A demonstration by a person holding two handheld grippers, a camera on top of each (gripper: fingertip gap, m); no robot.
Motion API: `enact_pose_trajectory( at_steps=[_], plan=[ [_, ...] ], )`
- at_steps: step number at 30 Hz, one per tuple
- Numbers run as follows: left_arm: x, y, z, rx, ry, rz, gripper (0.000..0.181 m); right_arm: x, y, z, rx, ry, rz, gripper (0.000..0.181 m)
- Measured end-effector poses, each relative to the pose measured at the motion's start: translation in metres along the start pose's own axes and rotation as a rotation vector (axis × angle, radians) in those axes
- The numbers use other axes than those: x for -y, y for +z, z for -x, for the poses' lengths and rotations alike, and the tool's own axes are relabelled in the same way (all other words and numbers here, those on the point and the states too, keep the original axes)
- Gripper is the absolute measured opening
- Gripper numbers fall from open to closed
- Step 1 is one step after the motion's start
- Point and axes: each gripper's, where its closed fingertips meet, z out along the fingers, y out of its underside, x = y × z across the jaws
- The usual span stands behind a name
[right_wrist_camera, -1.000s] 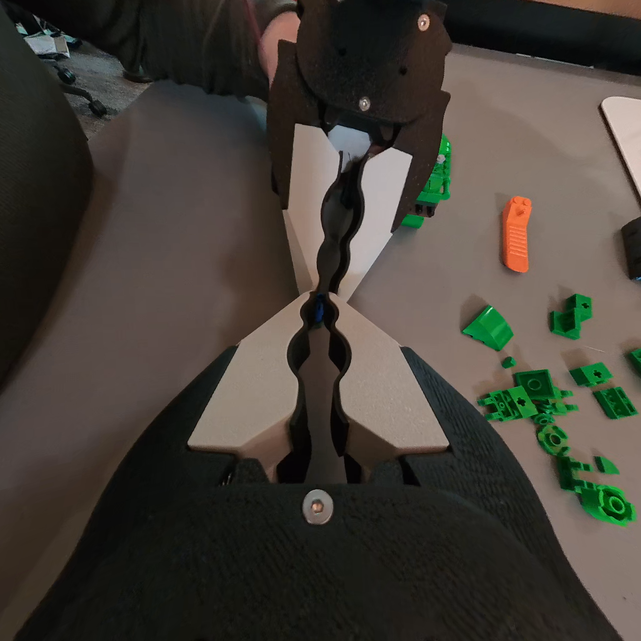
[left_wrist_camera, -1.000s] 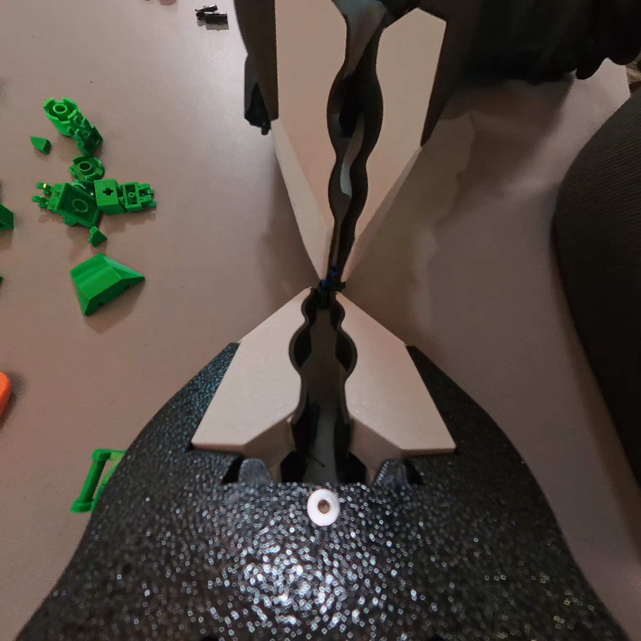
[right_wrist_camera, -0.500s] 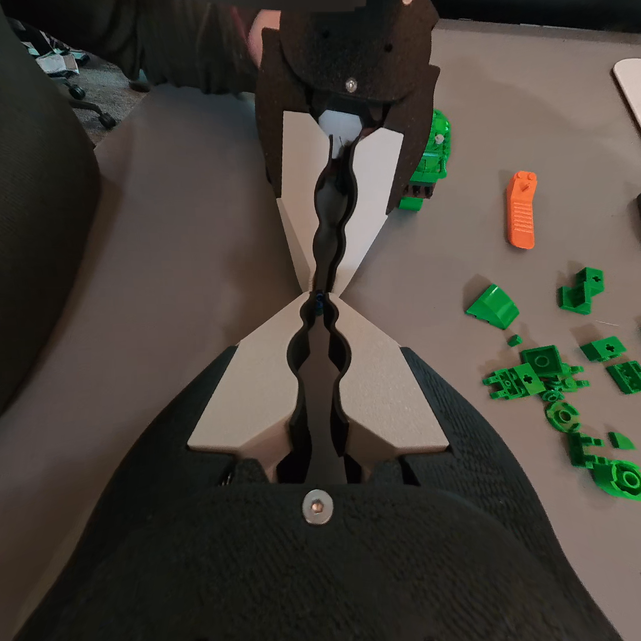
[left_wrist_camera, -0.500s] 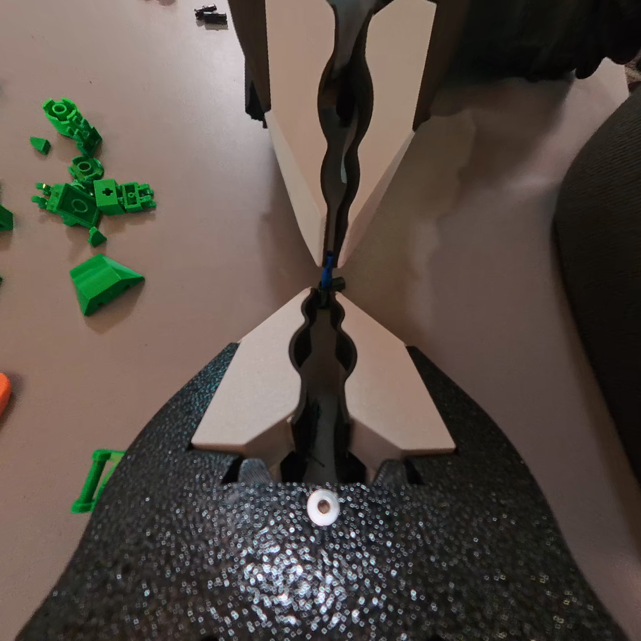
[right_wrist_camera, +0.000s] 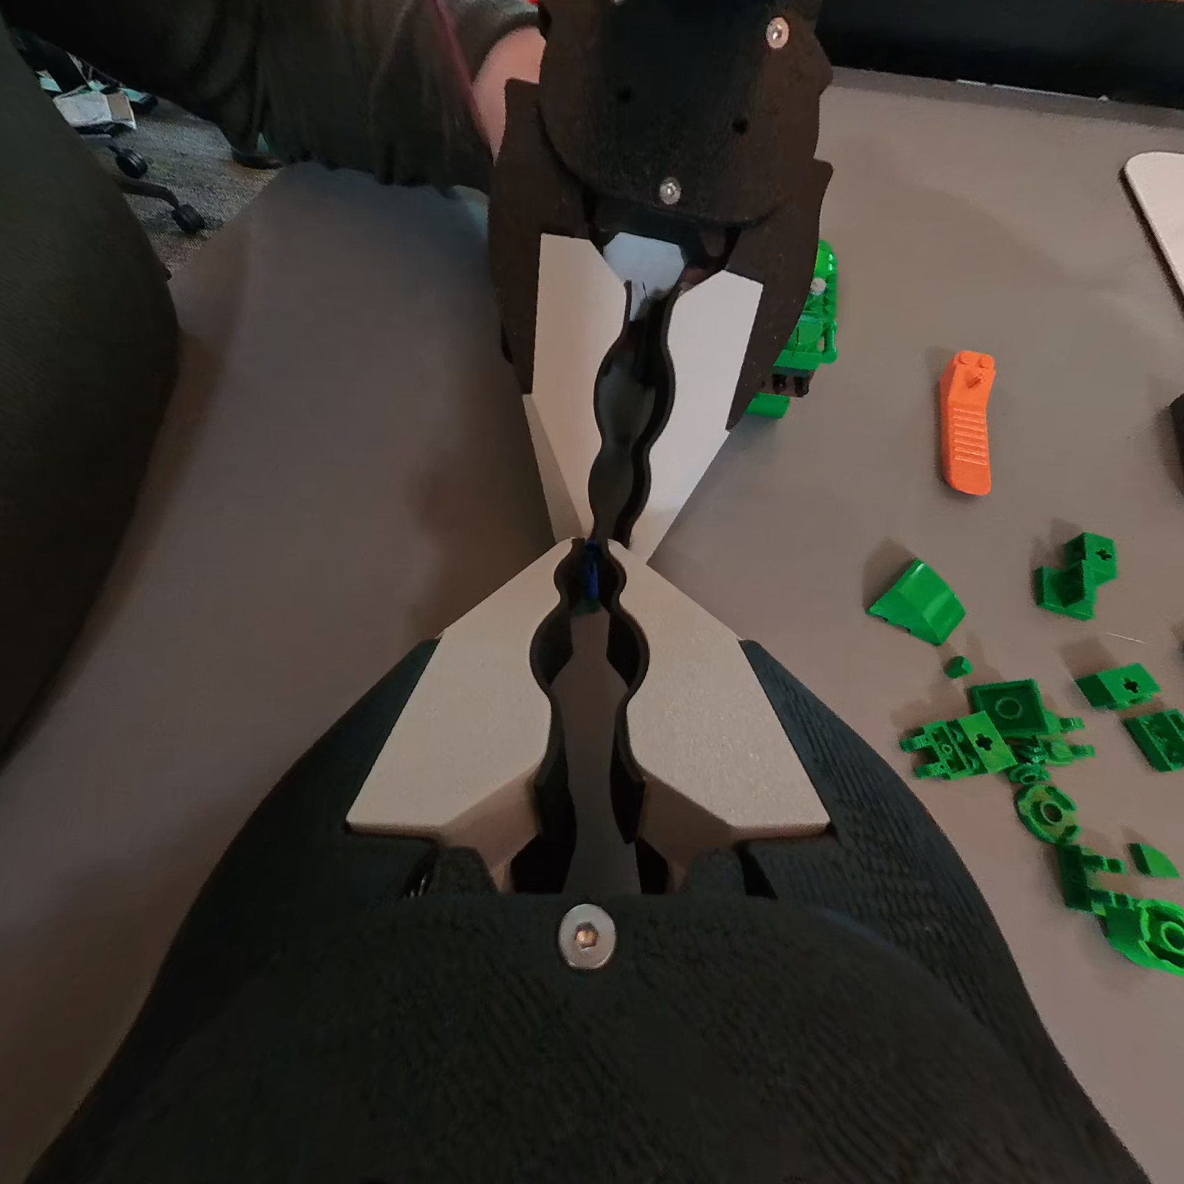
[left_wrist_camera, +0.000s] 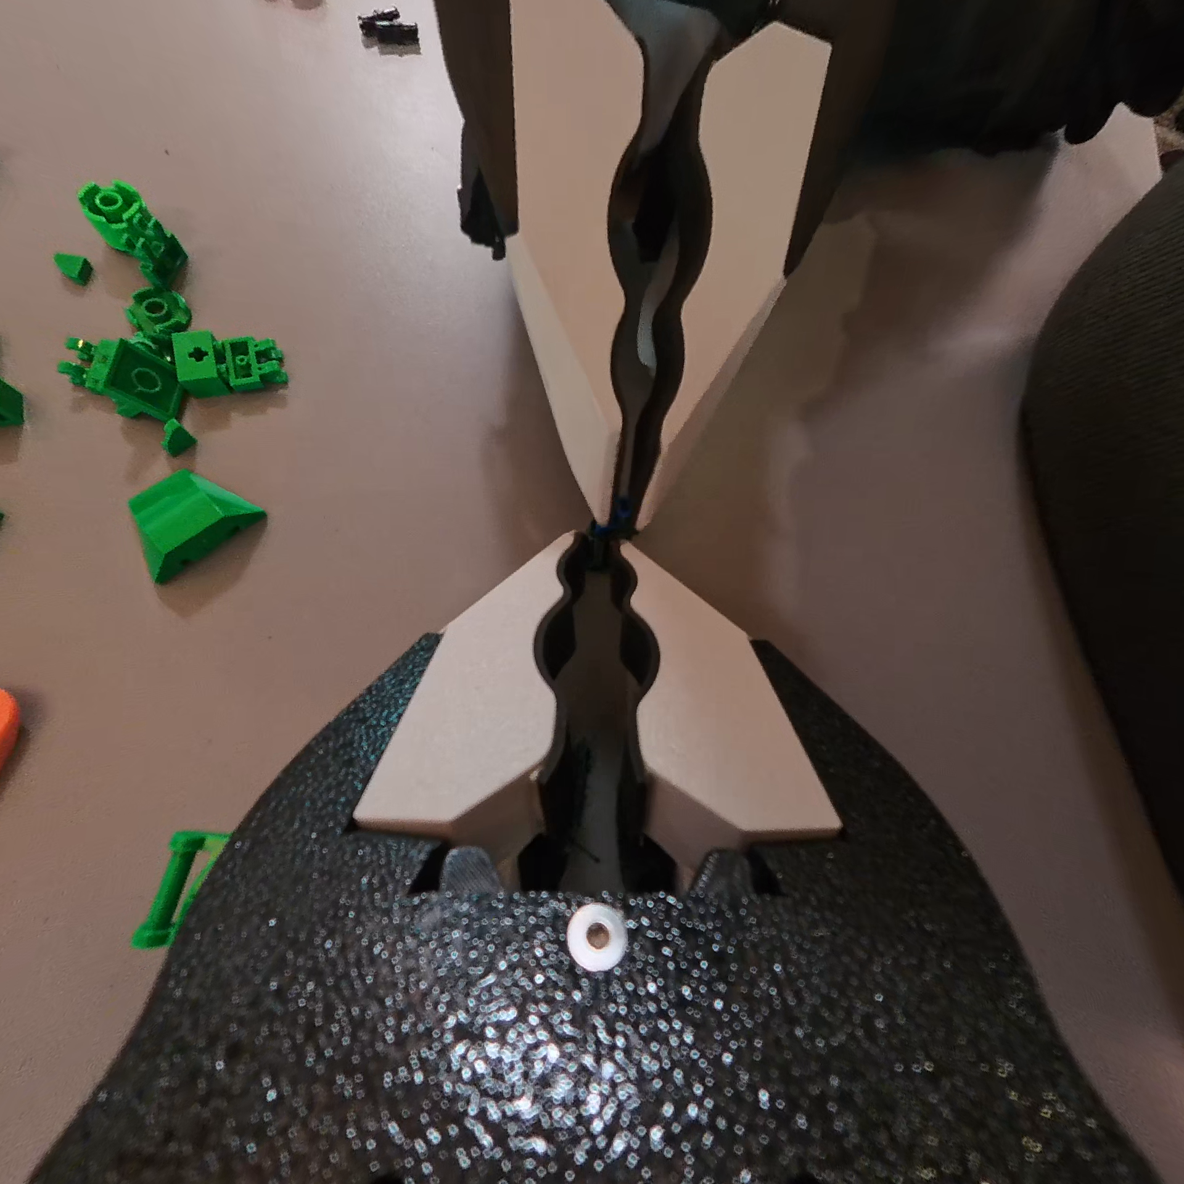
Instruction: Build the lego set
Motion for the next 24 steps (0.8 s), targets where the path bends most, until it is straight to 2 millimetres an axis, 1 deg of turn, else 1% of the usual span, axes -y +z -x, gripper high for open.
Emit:
enact_pose_trajectory(
  at_steps=[4, 10, 13, 17, 24],
  plan=[
    [0.0001, 0.0, 0.0, 0.001, 0.001, -0.001, 0.005, -0.0008, 0.0034, 0.0052, 0.017, -0.026, 0.015, 0.004],
    [-0.0002, -0.0001, 0.0005, 0.012, 0.004, 0.0, 0.005, -0.0025, 0.005, 0.0043, -0.005, -0.044, 0.029, 0.004],
    [0.0, 0.0, 0.0007, 0.009, -0.004, -0.002, 0.005, -0.0019, 0.0039, 0.001, -0.012, -0.017, 0.021, 0.003],
    [0.0, 0.0, 0.0008, 0.014, 0.002, -0.002, 0.005, -0.0018, -0.0008, -0.0025, 0.005, 0.067, 0.002, 0.001],
    [0.0001, 0.0001, 0.0007, 0.013, 0.0, -0.001, 0.005, -0.0036, -0.0031, -0.0032, 0.025, 0.118, -0.002, 0.002]
  ],
)
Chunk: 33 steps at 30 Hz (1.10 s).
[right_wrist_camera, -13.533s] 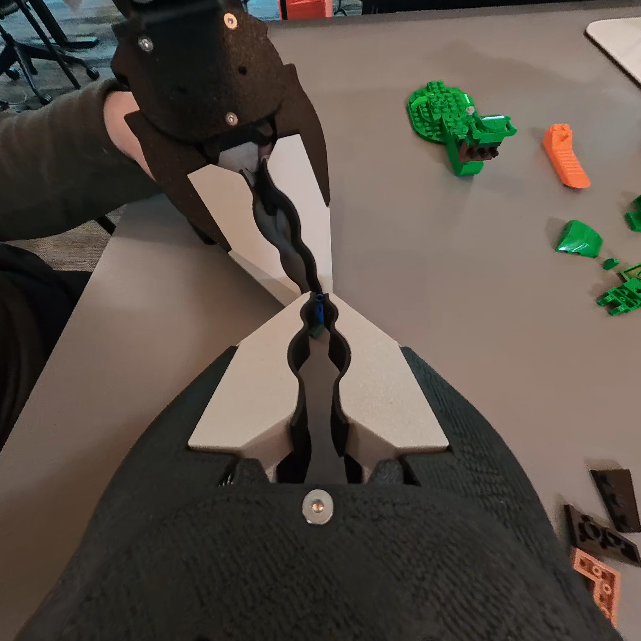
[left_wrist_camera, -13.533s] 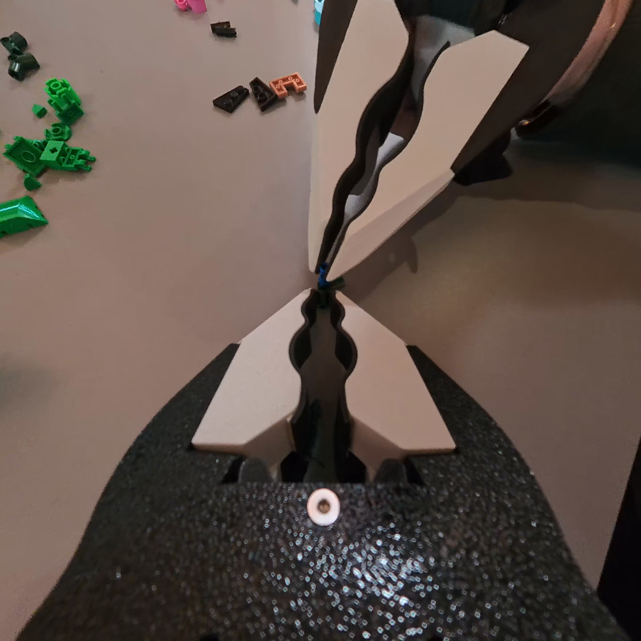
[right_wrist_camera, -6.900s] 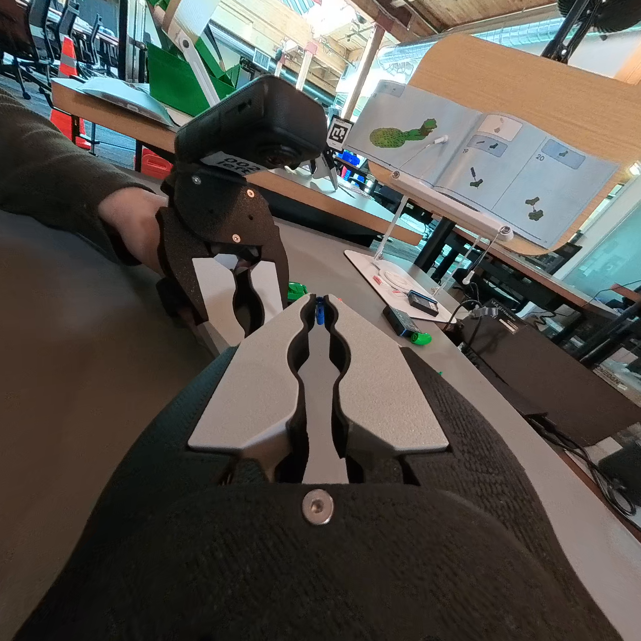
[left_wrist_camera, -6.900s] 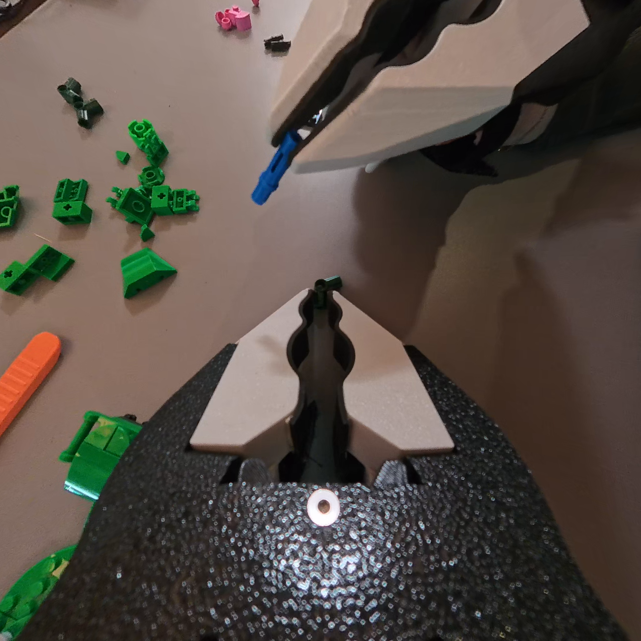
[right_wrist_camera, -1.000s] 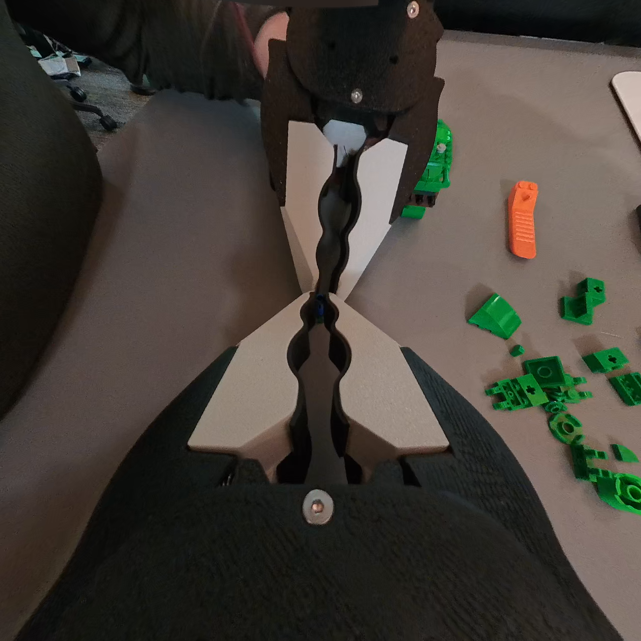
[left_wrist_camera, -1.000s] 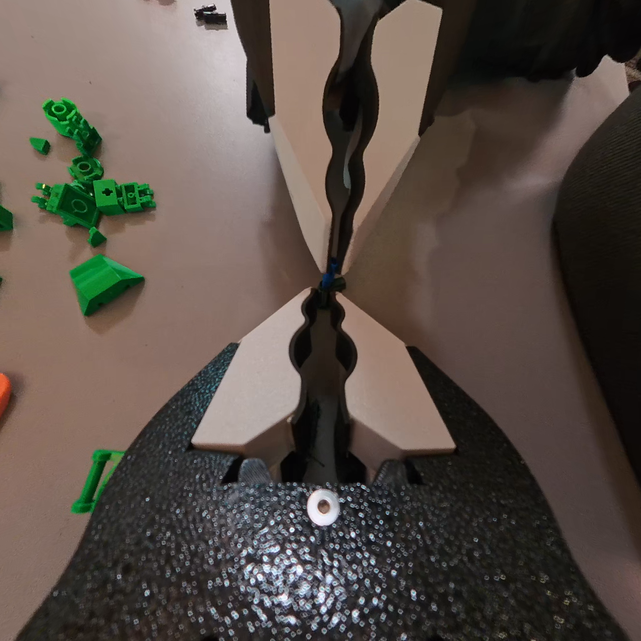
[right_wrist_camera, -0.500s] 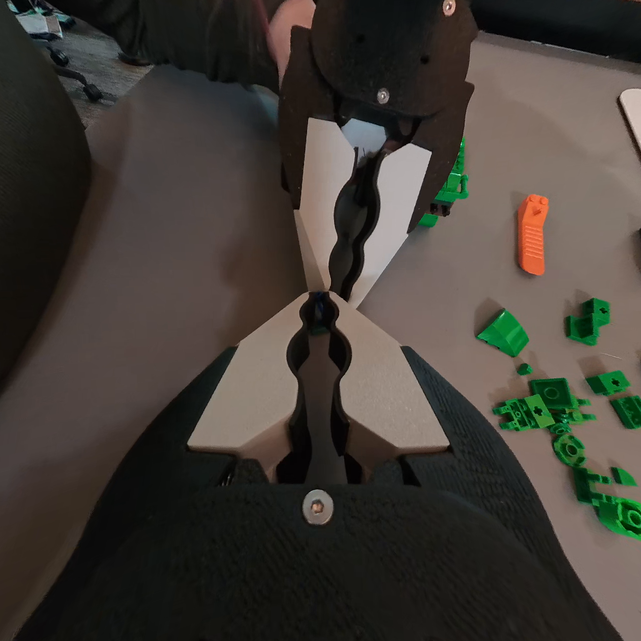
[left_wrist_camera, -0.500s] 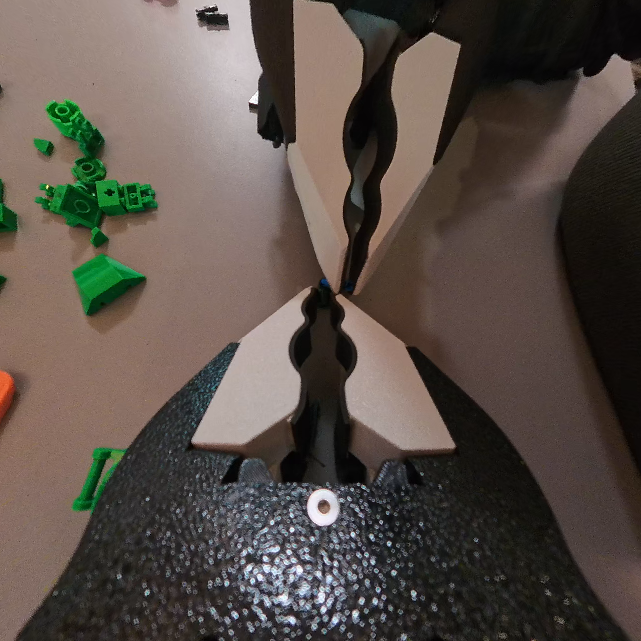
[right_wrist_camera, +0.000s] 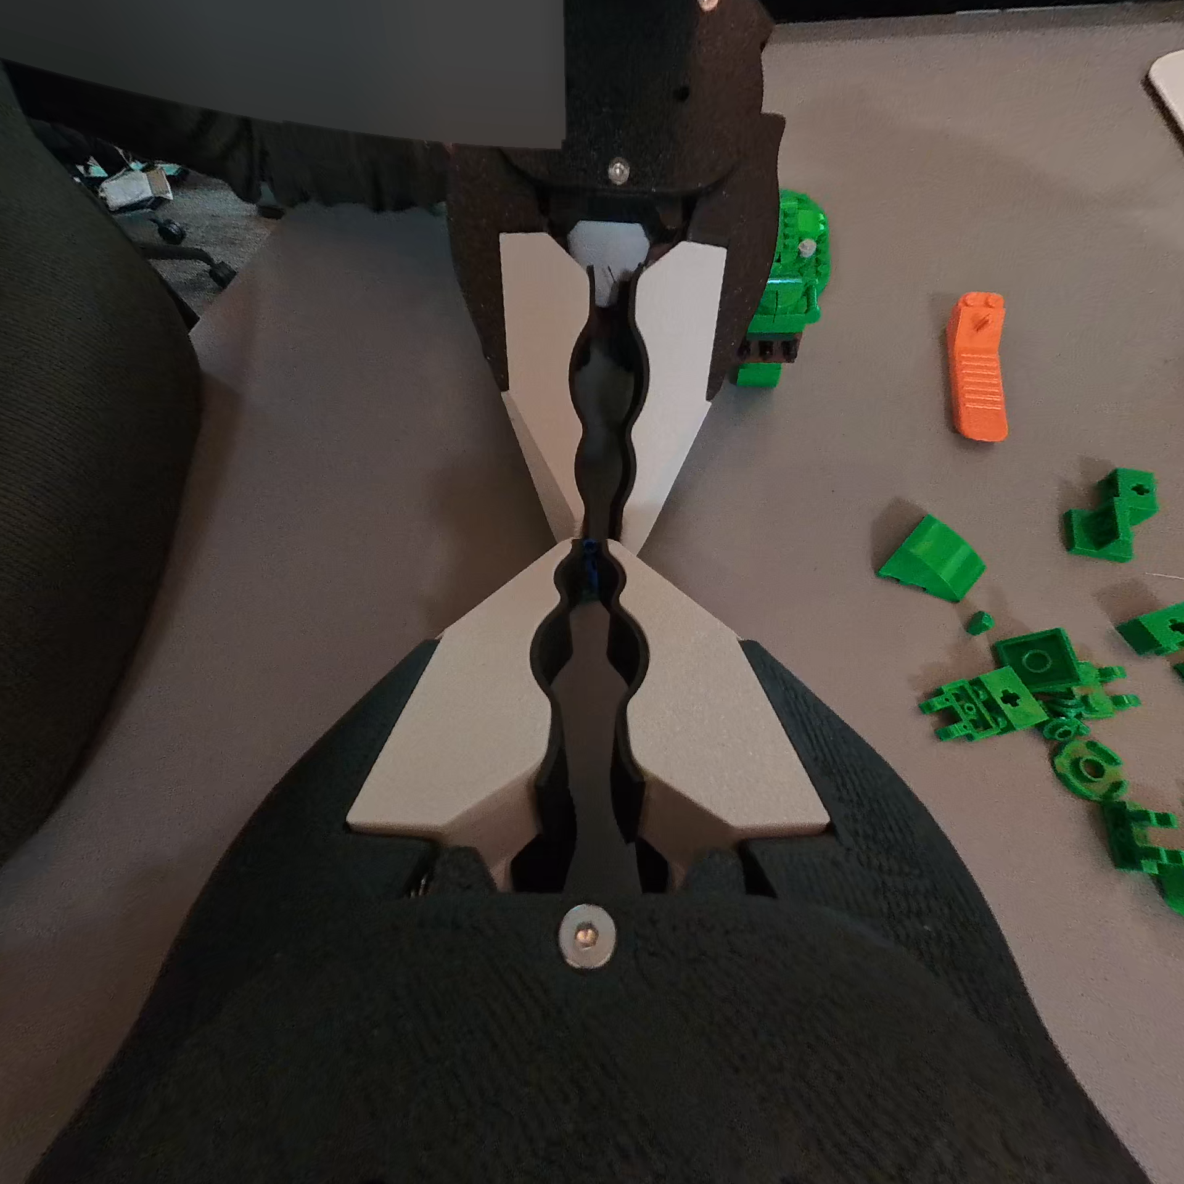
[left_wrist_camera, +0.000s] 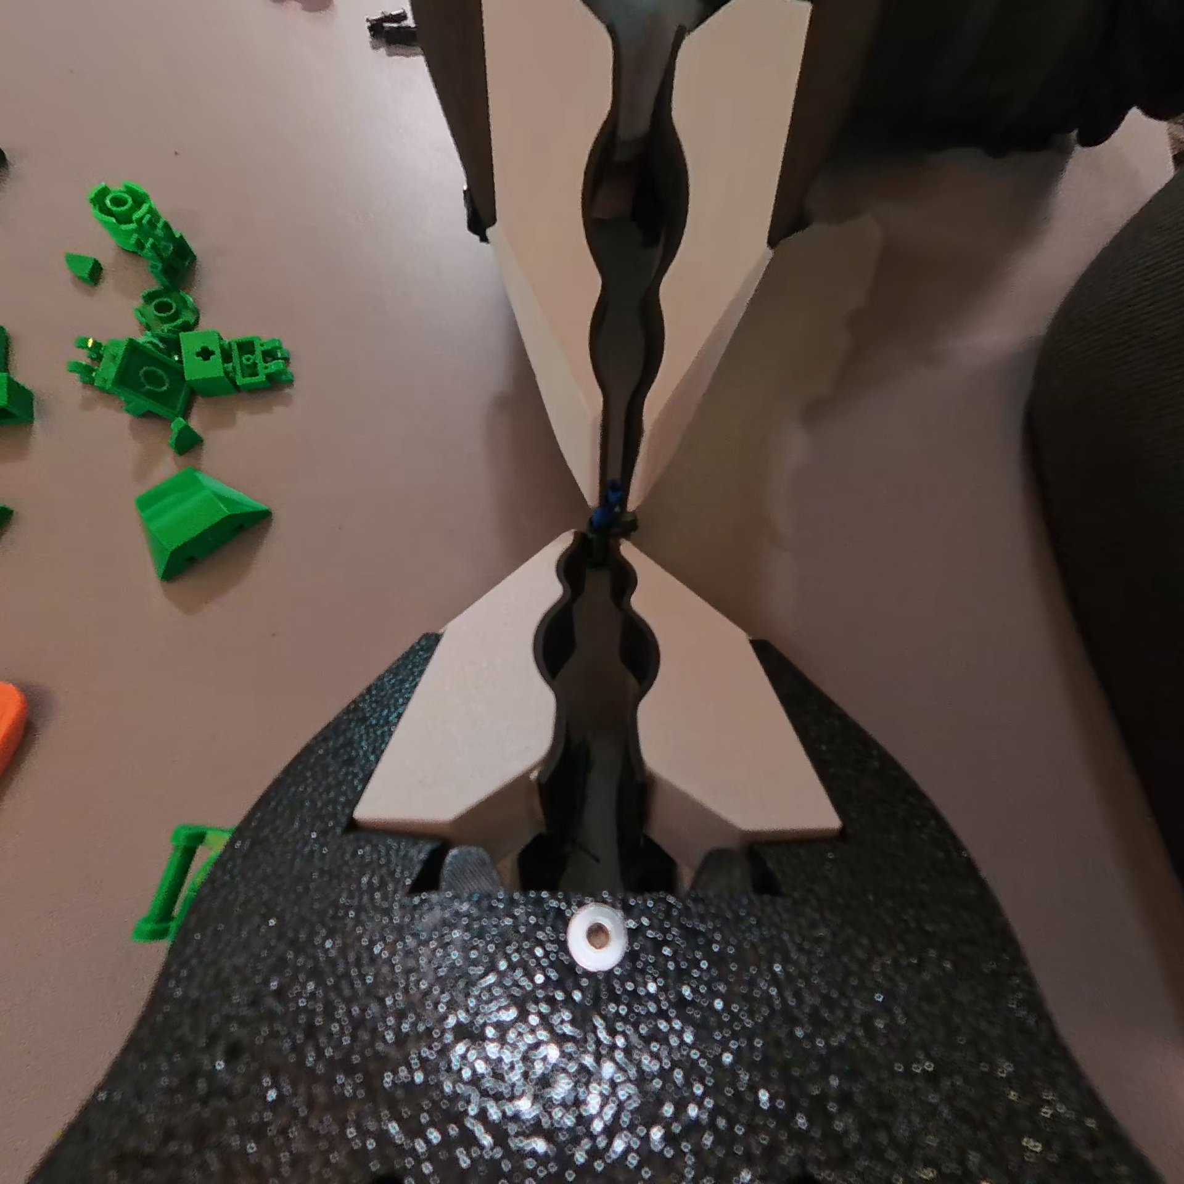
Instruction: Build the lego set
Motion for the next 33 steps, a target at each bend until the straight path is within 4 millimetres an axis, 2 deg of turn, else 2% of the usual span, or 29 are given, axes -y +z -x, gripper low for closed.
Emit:
enact_pose_trajectory(
  at_steps=[10, 13, 22, 25, 27, 29, 31, 33],
  plan=[
    [0.0, 0.0, 0.0, 0.0, -0.001, 0.001, 0.005, -0.001, 0.002, 0.002, 0.0, -0.022, 0.009, 0.003],
    [0.0, 0.001, -0.001, 0.0, 0.001, 0.001, 0.005, -0.008, 0.004, -0.001, -0.009, -0.024, 0.056, 0.005],
    [0.0, 0.001, -0.001, 0.0, -0.001, -0.002, 0.005, -0.004, 0.001, -0.002, -0.039, -0.055, 0.025, 0.005],
    [0.0, 0.001, -0.002, 0.001, 0.022, -0.002, 0.005, 0.025, -0.021, -0.011, -0.059, 0.014, -0.213, 0.013],
    [0.001, 0.001, -0.003, -0.003, 0.033, -0.011, 0.005, 0.032, -0.031, -0.019, -0.103, 0.042, -0.289, 0.02],
    [0.004, -0.001, 0.002, 0.04, 0.033, -0.054, 0.005, 0.042, -0.038, -0.023, -0.182, -0.028, -0.332, 0.026],
    [0.025, -0.017, 0.021, 0.215, 0.099, -0.202, 0.005, 0.063, -0.054, -0.024, -0.279, -0.113, -0.409, 0.032],
    [0.06, -0.053, 0.033, 0.469, 0.273, -0.417, 0.005, 0.088, -0.079, -0.023, -0.376, -0.188, -0.515, 0.035]
  ],
)
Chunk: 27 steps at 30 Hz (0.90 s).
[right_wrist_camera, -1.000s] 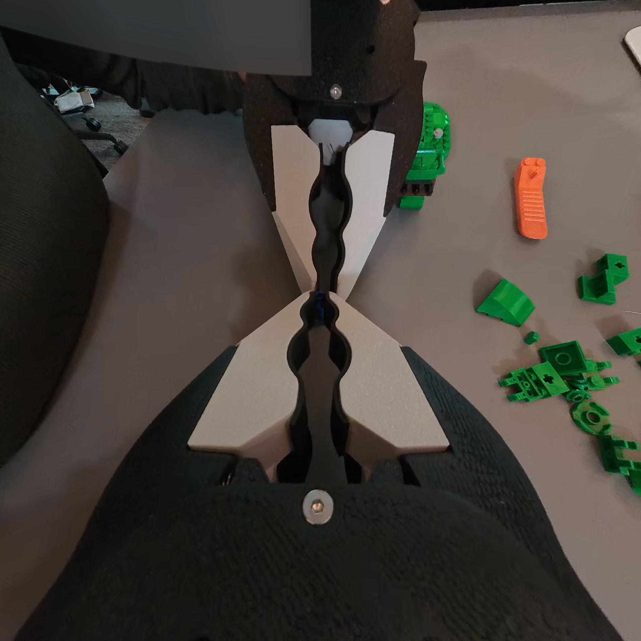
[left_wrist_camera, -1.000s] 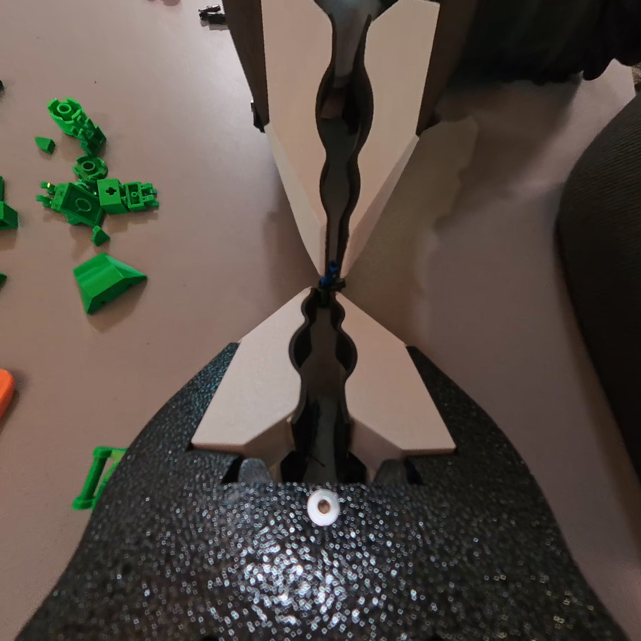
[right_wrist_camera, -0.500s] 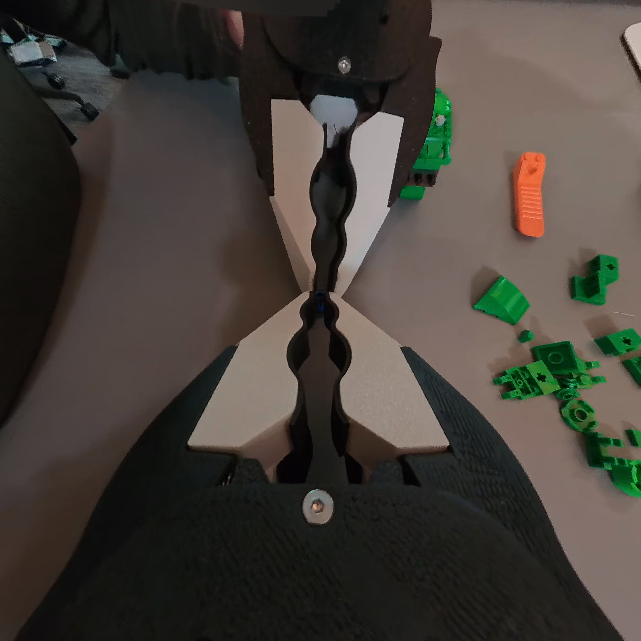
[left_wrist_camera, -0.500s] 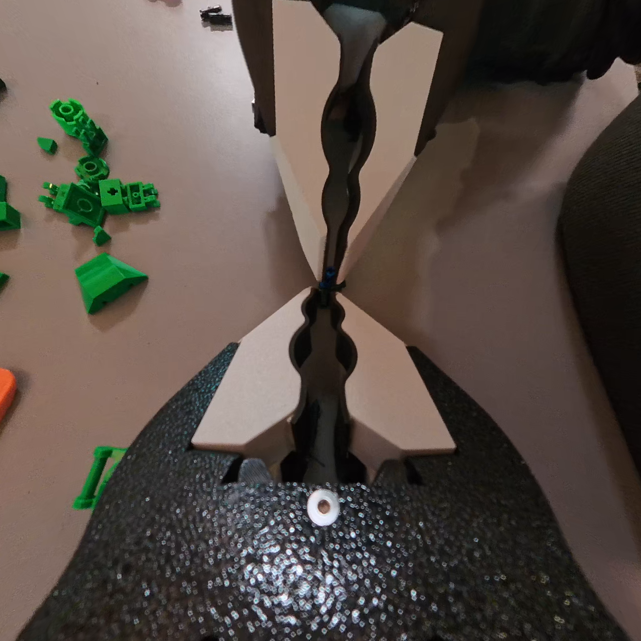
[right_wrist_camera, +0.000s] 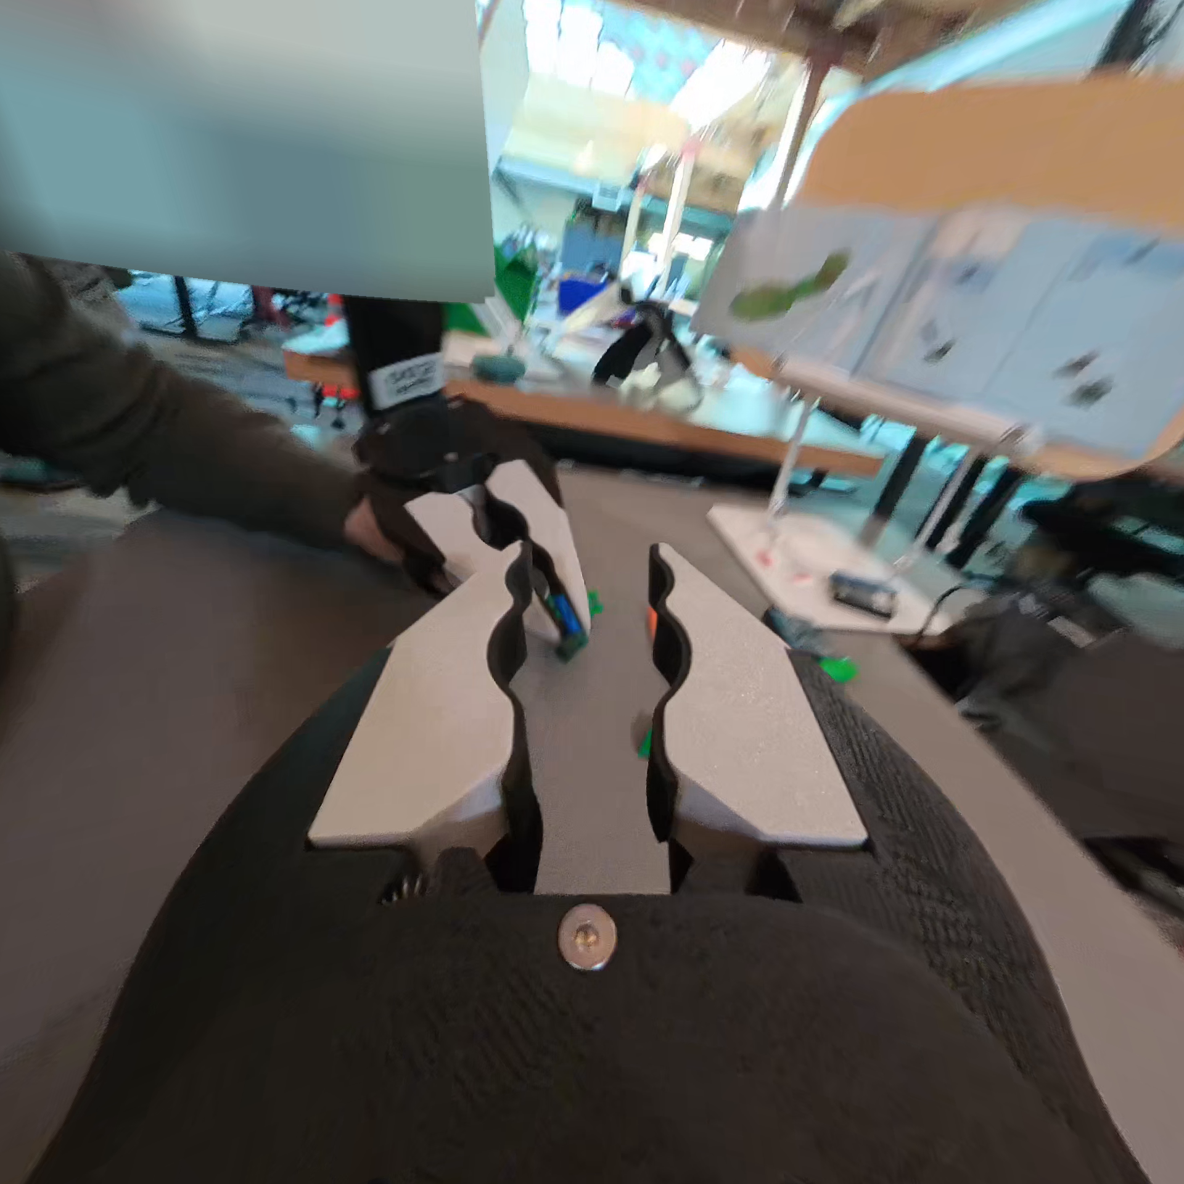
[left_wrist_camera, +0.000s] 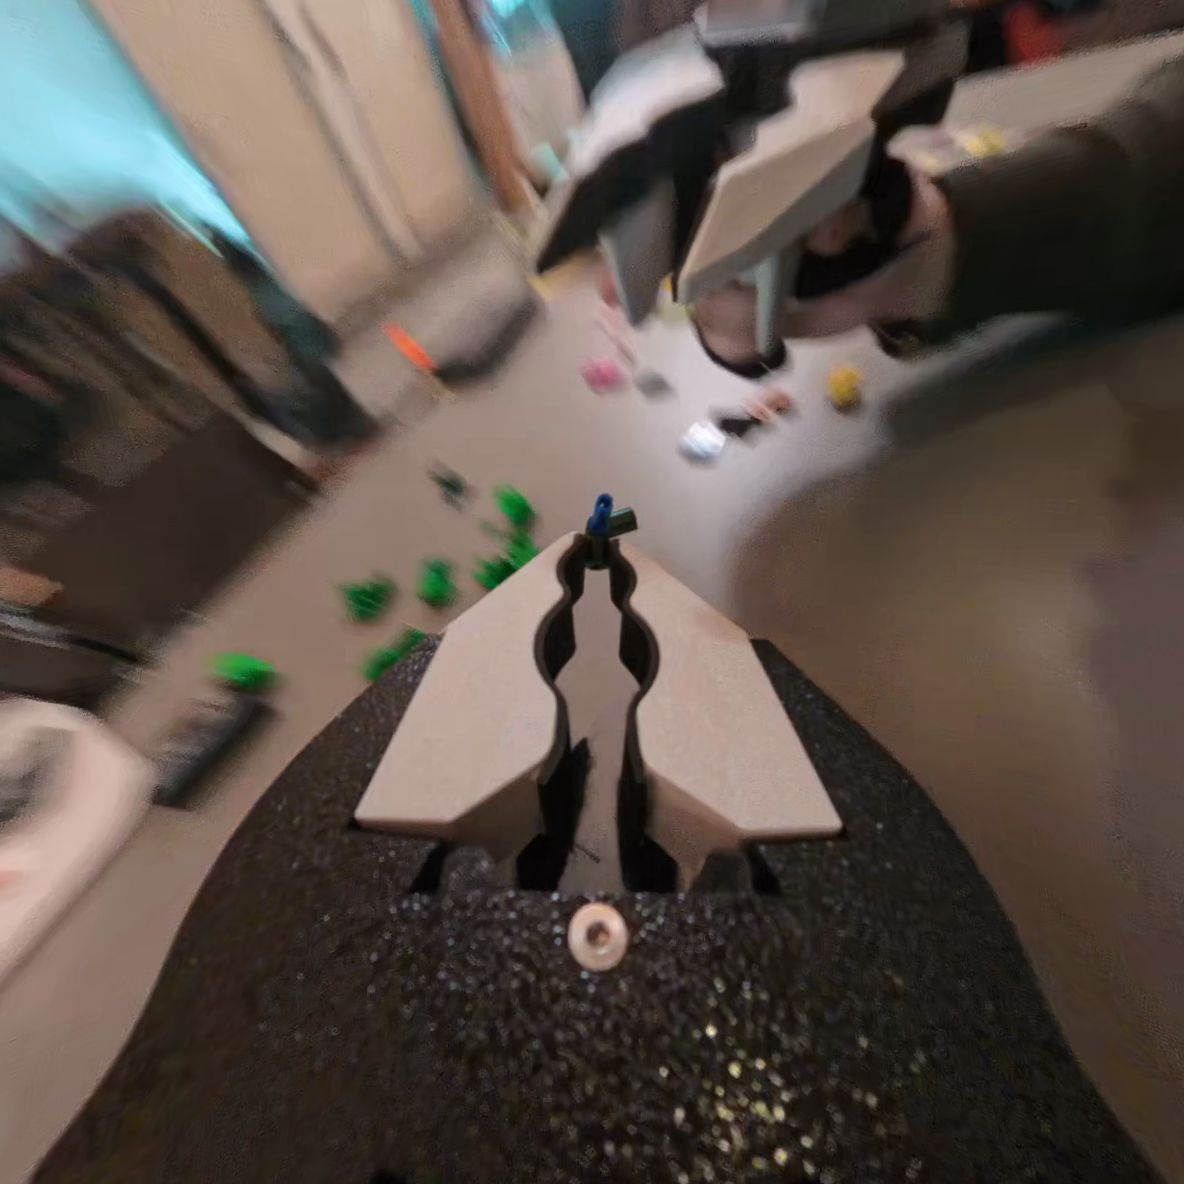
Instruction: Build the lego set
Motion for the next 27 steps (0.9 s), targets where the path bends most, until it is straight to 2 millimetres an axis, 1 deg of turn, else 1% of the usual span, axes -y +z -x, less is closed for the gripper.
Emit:
enact_pose_trajectory(
  at_steps=[1, 2, 4, 6, 8, 10, 12, 14, 16, 17, 19, 20, 21, 22, 23, 25, 27],
  plan=[
    [0.021, -0.01, 0.012, 0.125, 0.105, -0.108, 0.005, 0.013, -0.004, -0.002, -0.029, -0.028, -0.031, 0.035],
    [0.037, -0.019, 0.016, 0.212, 0.202, -0.187, 0.005, 0.021, -0.005, -0.001, -0.032, -0.045, -0.032, 0.035],
    [0.054, -0.027, 0.01, 0.307, 0.335, -0.255, 0.005, 0.025, -0.002, 0.003, -0.035, -0.046, 0.027, 0.038],
    [0.065, -0.03, -0.001, 0.354, 0.414, -0.3, 0.004, 0.022, 0.001, 0.009, -0.053, -0.036, 0.092, 0.033],
    [0.071, -0.03, -0.01, 0.383, 0.46, -0.317, 0.004, 0.019, 0.0, 0.02, -0.054, -0.006, 0.127, 0.031],
    [0.074, -0.027, -0.018, 0.382, 0.452, -0.316, 0.004, 0.022, -0.007, 0.032, -0.063, 0.017, 0.119, 0.03],
    [0.076, -0.023, -0.029, 0.376, 0.46, -0.318, 0.004, 0.025, -0.023, 0.039, -0.104, 0.014, 0.112, 0.031],
    [0.079, -0.016, -0.044, 0.361, 0.486, -0.31, 0.005, 0.027, -0.047, 0.038, -0.207, -0.023, 0.113, 0.032],
    [0.079, -0.005, -0.064, 0.319, 0.484, -0.296, 0.005, 0.026, -0.082, 0.026, -0.367, -0.07, 0.15, 0.032],
    [0.079, 0.002, -0.074, 0.297, 0.491, -0.289, 0.005, 0.025, -0.105, 0.016, -0.466, -0.091, 0.184, 0.032],
    [0.078, 0.017, -0.092, 0.268, 0.53, -0.267, 0.005, 0.021, -0.158, -0.01, -0.688, -0.1, 0.27, 0.028],
    [0.078, 0.025, -0.099, 0.261, 0.541, -0.261, 0.005, 0.016, -0.182, -0.02, -0.763, -0.079, 0.323, 0.027],
    [0.079, 0.032, -0.104, 0.251, 0.536, -0.259, 0.005, 0.009, -0.202, -0.027, -0.803, -0.04, 0.379, 0.026],
    [0.081, 0.039, -0.107, 0.243, 0.519, -0.257, 0.005, 0.0, -0.217, -0.034, -0.824, 0.012, 0.435, 0.025],
    [0.083, 0.046, -0.108, 0.243, 0.5, -0.255, 0.005, -0.01, -0.227, -0.038, -0.823, 0.071, 0.485, 0.024],
    [0.086, 0.06, -0.107, 0.251, 0.458, -0.248, 0.005, -0.023, -0.236, -0.042, -0.79, 0.179, 0.55, 0.027],
    [0.087, 0.071, -0.104, 0.269, 0.437, -0.238, 0.005, -0.02, -0.236, -0.046, -0.793, 0.187, 0.533, 0.027]
  ],
)
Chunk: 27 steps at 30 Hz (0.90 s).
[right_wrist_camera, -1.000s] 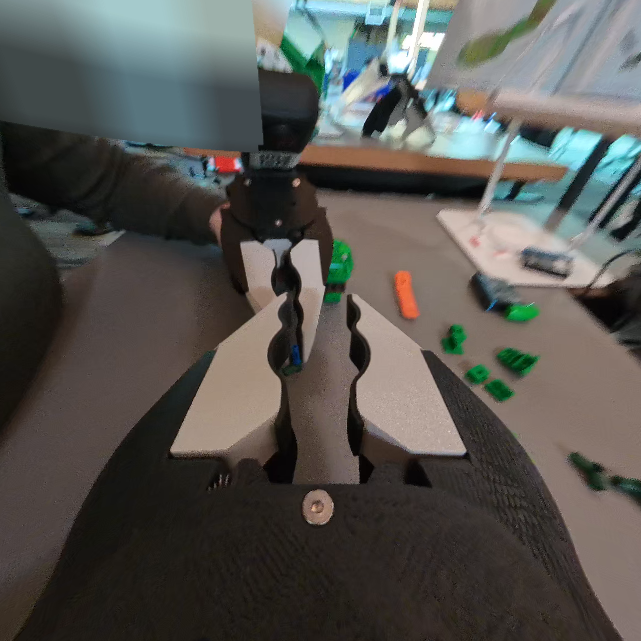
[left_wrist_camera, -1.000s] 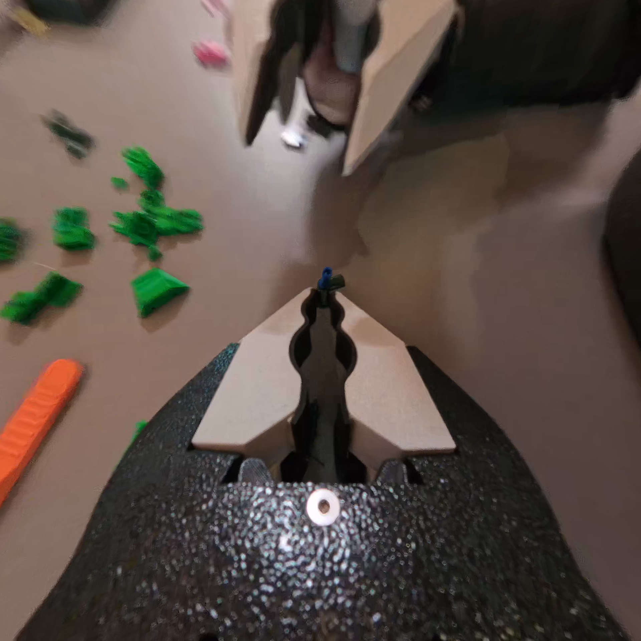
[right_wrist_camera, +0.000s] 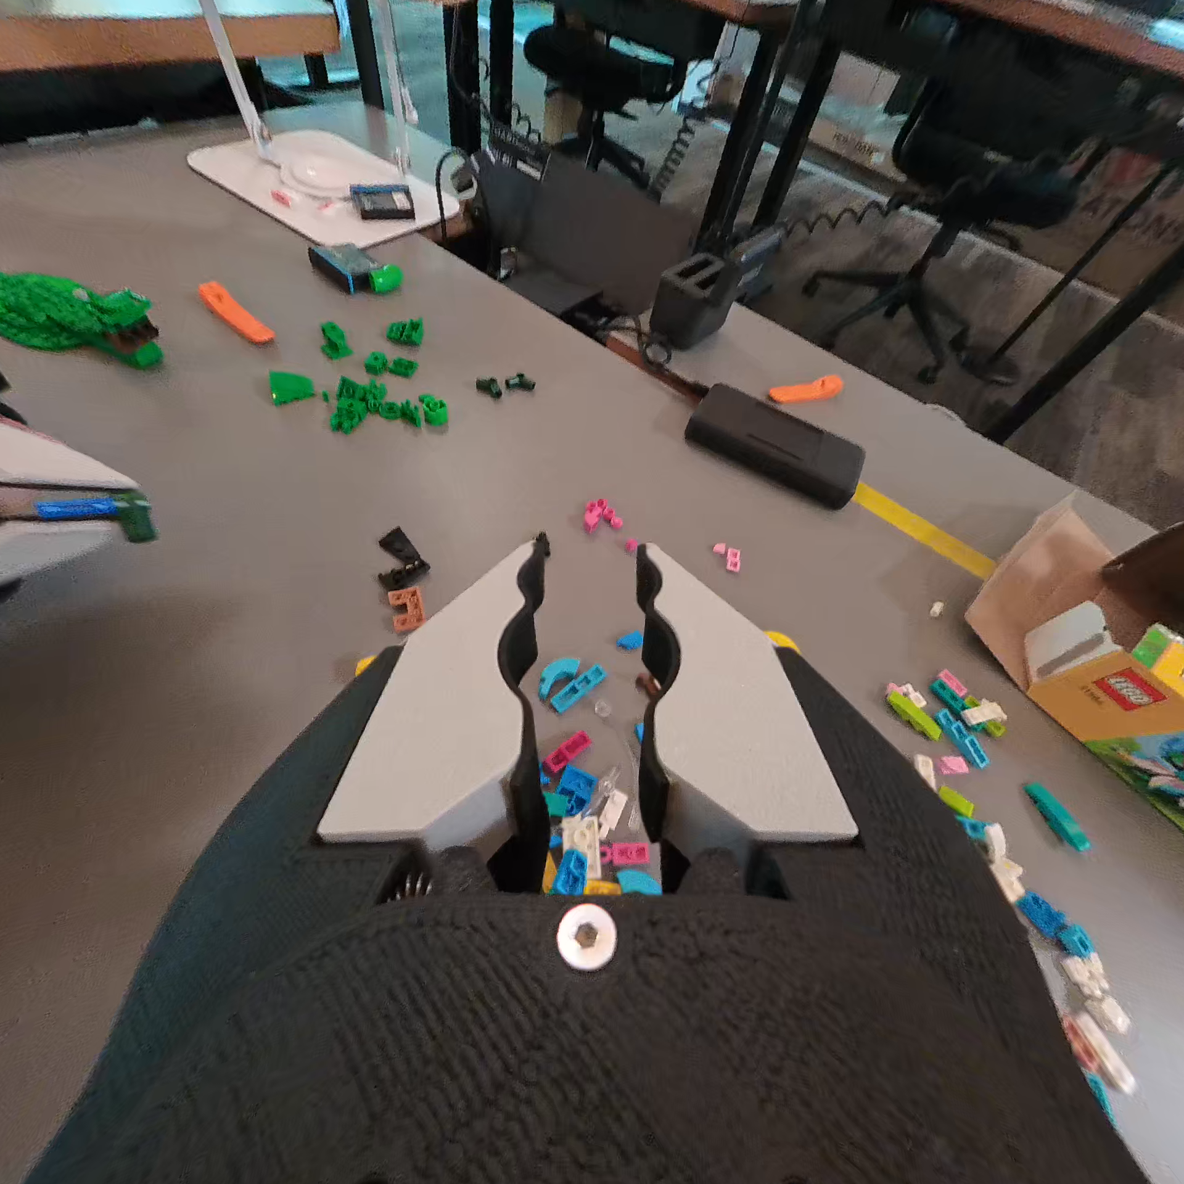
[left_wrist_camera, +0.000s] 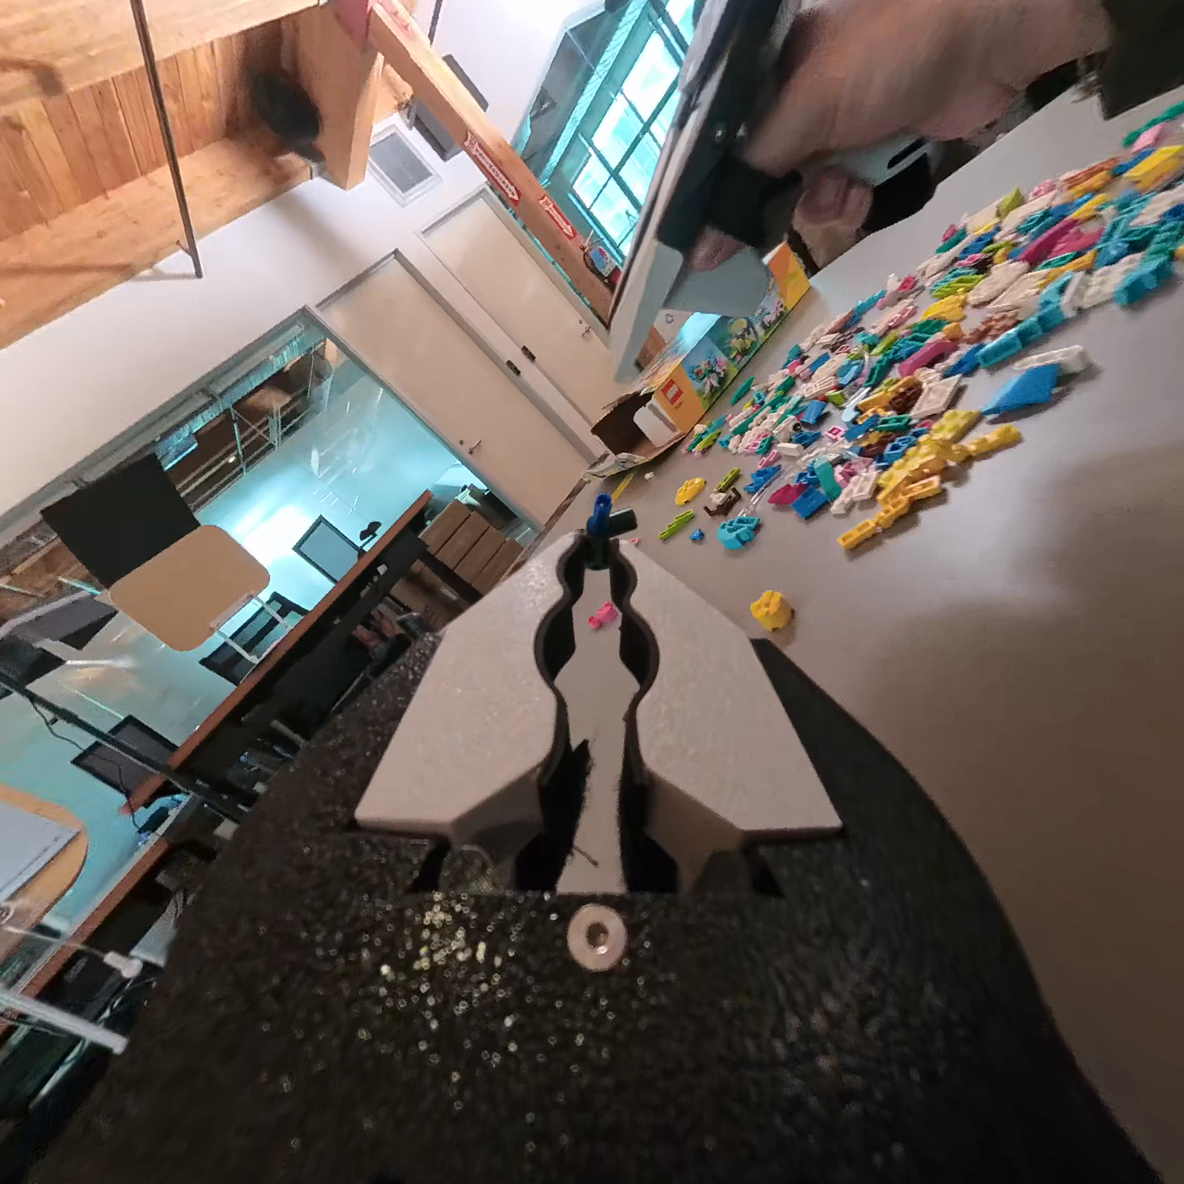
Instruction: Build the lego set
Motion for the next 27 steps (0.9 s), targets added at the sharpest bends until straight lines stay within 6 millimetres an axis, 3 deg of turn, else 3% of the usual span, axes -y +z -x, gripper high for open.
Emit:
enact_pose_trajectory(
  at_steps=[5, 9, 13, 14, 16, 20, 24, 27],
  plan=[
    [-0.011, 0.004, 0.003, 0.004, 0.005, 0.037, 0.005, 0.021, 0.004, 0.007, -0.024, 0.009, -0.11, 0.027],
    [-0.006, -0.007, 0.005, -0.029, -0.119, 0.004, 0.005, 0.017, 0.008, 0.005, -0.06, 0.007, -0.102, 0.028],
    [-0.015, -0.008, 0.022, 0.008, -0.208, 0.014, 0.005, -0.006, 0.01, -0.02, -0.115, -0.085, 0.046, 0.019],
    [-0.018, -0.009, 0.027, 0.018, -0.228, 0.013, 0.005, -0.022, 0.013, -0.023, -0.079, -0.111, 0.144, 0.009],
    [-0.02, -0.011, 0.036, 0.045, -0.239, 0.003, 0.005, -0.054, 0.019, -0.024, 0.029, -0.089, 0.334, 0.009],
    [-0.023, -0.019, 0.053, 0.108, -0.174, 0.0, 0.005, -0.067, 0.037, -0.031, 0.108, -0.04, 0.399, 0.013],
    [-0.03, -0.027, 0.073, 0.192, -0.167, 0.005, 0.005, -0.061, 0.055, -0.047, 0.087, 0.01, 0.401, 0.014],
    [-0.04, -0.038, 0.098, 0.295, -0.271, -0.018, 0.005, -0.043, 0.075, -0.019, 0.241, 0.071, 0.359, 0.019]
  ],
)
